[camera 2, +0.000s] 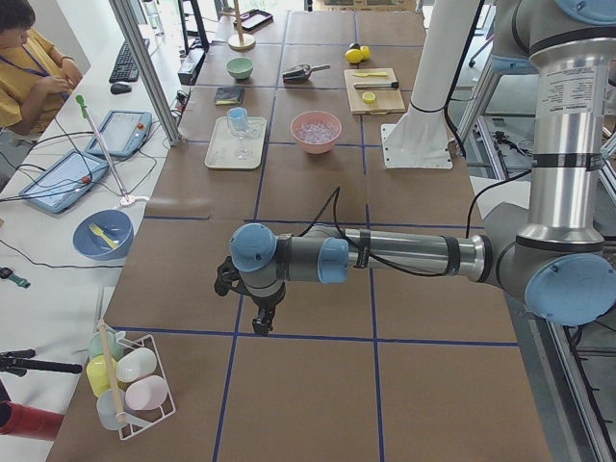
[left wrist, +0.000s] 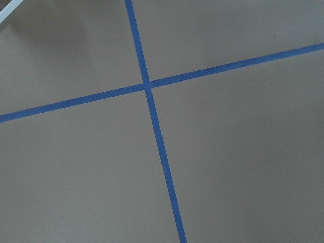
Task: Put ice in cup with scoop
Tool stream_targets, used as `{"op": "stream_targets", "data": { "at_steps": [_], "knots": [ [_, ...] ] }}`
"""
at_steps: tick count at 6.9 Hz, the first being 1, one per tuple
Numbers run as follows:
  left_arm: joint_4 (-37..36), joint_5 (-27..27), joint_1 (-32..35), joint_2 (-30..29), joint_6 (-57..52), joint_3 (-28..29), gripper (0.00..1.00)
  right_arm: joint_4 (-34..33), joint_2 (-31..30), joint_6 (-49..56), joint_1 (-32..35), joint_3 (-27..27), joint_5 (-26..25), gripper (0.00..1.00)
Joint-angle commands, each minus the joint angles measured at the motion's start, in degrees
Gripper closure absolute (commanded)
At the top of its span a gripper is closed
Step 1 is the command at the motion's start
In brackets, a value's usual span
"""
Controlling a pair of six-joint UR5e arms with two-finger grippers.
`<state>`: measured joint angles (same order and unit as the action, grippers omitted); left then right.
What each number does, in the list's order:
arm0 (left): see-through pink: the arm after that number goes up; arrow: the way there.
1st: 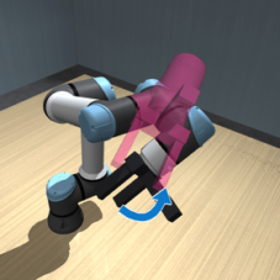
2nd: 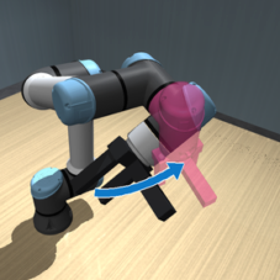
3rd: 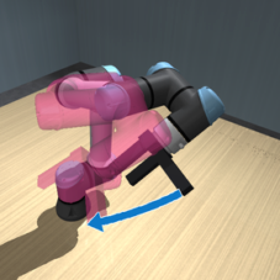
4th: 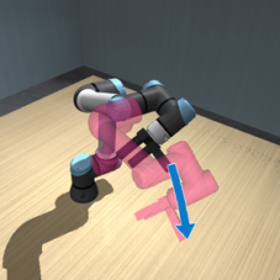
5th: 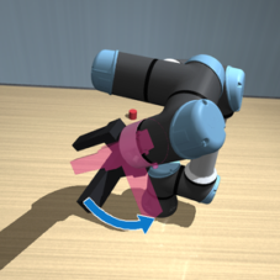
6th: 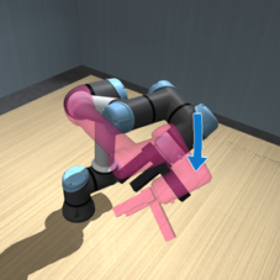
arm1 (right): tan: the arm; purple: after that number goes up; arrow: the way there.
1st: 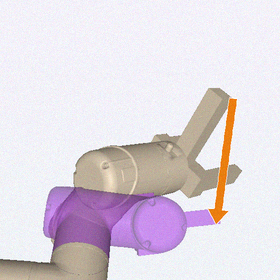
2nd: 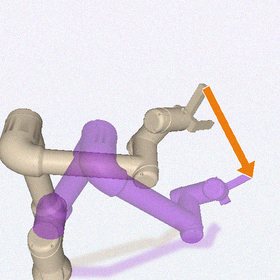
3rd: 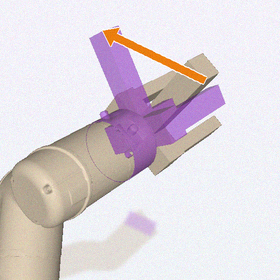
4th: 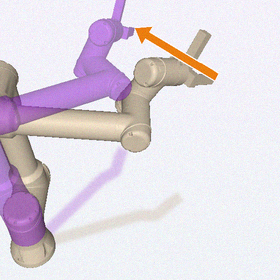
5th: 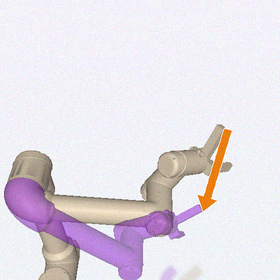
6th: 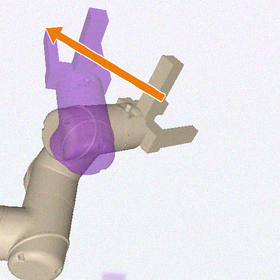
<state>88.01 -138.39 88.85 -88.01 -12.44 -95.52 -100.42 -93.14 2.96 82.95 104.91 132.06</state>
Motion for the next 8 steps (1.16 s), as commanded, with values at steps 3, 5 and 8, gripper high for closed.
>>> {"op": "stream_targets", "data": {
  "at_steps": [3,5,8],
  "knots": [
    [1.1,-0.9,-0.4,-0.7,-0.3,-1.6,0.0,5.0,-0.4,-0.4,-0.6,-0.4,7.1,0.0],
    [18.9,-5.2,-5.0,-1.5,-0.3,-1.2,0.0,6.0,0.0,-0.4,-1.6,-0.2,10.7,0.0],
    [40.0,-5.3,-17.8,-1.8,0.2,-1.3,0.0,10.5,0.0,-0.9,-4.9,-0.1,10.8,0.0]
  ]
}}
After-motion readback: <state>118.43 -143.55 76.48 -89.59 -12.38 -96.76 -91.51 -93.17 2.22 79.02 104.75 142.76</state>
